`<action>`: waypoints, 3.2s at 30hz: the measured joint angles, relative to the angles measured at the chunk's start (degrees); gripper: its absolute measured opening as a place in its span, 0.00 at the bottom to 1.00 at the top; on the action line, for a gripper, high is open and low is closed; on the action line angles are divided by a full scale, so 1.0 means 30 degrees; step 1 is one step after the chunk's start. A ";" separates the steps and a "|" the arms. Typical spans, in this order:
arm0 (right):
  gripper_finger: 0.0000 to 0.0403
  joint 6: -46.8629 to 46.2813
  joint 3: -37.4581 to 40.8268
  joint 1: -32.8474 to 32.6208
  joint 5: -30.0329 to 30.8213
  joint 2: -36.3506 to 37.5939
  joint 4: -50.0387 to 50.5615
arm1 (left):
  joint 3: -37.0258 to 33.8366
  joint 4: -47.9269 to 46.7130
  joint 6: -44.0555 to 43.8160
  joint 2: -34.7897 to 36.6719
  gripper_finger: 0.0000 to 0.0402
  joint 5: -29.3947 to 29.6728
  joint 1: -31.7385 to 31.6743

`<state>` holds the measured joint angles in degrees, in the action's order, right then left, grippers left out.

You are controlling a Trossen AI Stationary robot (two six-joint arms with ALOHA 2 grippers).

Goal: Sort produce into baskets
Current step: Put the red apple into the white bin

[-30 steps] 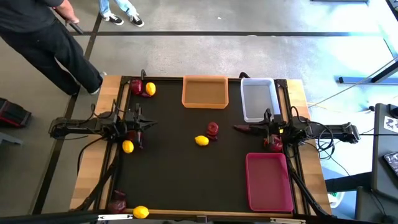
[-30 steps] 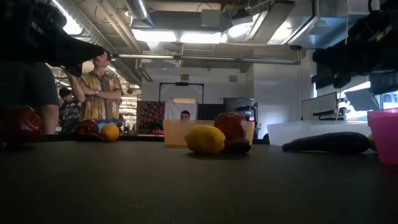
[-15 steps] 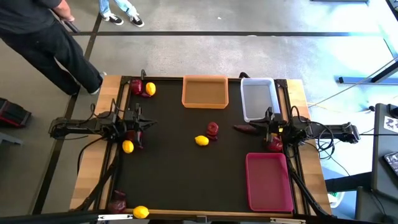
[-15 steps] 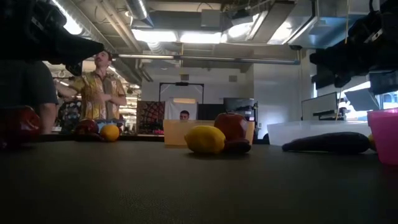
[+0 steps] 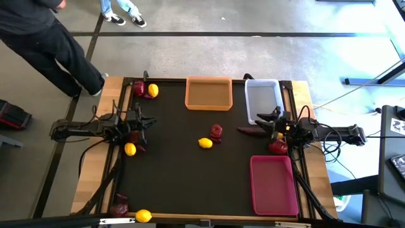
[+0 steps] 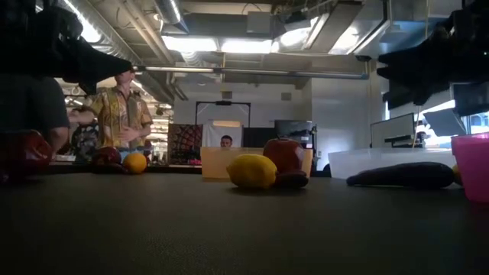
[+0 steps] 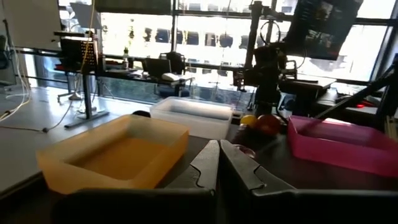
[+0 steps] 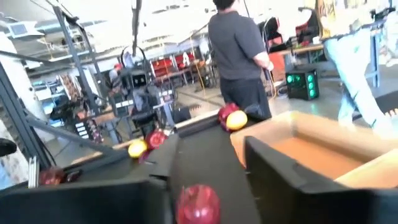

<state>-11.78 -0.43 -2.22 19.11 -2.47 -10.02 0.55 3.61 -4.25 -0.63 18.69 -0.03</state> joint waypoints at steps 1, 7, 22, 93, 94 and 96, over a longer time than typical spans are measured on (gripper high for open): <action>0.45 0.0201 -0.0001 0.0000 0.0044 -0.0273 -0.0273 | 0.0001 0.0010 -0.0093 0.0001 0.01 0.0136 0.0000; 0.73 0.1954 -0.0107 0.0000 0.1639 -0.2679 -0.3081 | 0.0001 0.0010 -0.0707 0.0001 0.02 0.0990 -0.0013; 0.86 0.6025 -0.4666 0.0000 0.1271 -1.1914 -0.3344 | -0.0001 0.0017 -0.2209 -0.0003 0.32 0.2019 -0.0849; 0.62 0.2722 -1.0491 0.1246 -0.2069 -3.1304 -0.8742 | -0.0006 -0.0048 -0.4110 -0.0001 0.63 0.1230 -0.0823; 0.58 0.2728 -1.0491 0.1246 -0.2062 -3.1304 -0.8742 | -0.0006 -0.0048 -0.4110 -0.0001 0.63 0.1225 -0.0823; 0.53 0.2729 -1.0491 0.1246 -0.2055 -3.1304 -0.8754 | -0.0003 -0.0051 -0.4110 0.0000 0.63 0.1225 -0.0823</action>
<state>-3.60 -31.90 1.52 12.95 -96.38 -36.29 0.54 3.46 -16.58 -0.63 22.37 -2.50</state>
